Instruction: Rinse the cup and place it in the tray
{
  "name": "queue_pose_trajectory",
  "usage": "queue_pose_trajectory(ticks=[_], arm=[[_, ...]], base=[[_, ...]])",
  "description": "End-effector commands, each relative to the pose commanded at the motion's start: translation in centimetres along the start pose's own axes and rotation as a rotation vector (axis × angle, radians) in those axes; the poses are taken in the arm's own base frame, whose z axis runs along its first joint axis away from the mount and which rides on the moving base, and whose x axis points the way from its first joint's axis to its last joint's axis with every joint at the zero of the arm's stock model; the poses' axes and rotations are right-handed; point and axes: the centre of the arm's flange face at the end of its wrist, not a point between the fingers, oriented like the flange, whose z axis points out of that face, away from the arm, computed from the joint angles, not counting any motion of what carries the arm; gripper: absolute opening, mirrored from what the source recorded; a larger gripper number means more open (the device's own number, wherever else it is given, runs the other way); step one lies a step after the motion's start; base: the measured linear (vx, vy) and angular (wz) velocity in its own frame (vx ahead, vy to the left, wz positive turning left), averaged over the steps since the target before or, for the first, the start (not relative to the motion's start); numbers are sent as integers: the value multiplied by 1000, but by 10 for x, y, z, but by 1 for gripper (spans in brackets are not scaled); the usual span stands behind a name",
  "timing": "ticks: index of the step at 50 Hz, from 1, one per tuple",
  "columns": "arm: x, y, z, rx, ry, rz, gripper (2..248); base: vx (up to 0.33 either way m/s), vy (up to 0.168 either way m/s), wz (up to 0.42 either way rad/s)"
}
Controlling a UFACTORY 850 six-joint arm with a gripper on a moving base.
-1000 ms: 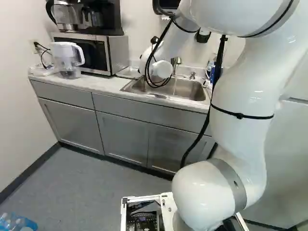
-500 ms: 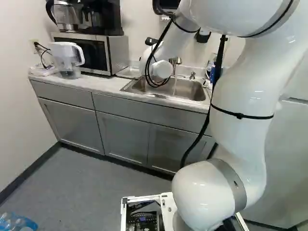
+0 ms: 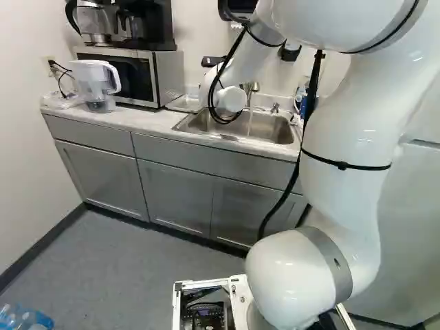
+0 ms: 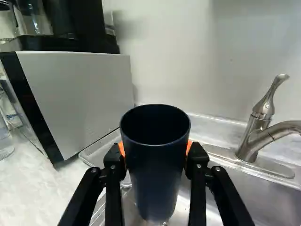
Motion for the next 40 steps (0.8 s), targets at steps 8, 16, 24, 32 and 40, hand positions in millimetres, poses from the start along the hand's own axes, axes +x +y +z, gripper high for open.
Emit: queue_pose_trajectory(ticks=[8, 16, 24, 32, 40], arm=[[0, -3, 9, 5, 3, 0, 126], [0, -9, 24, 13, 8, -1, 126], [0, -15, 41, 23, 15, -1, 126], [-1, -23, 56, 33, 22, -1, 126], [-2, -31, 72, 44, 30, -2, 126]], base=[[0, 0, 0], [0, 0, 0], [0, 0, 0], [0, 0, 0], [0, 0, 0]])
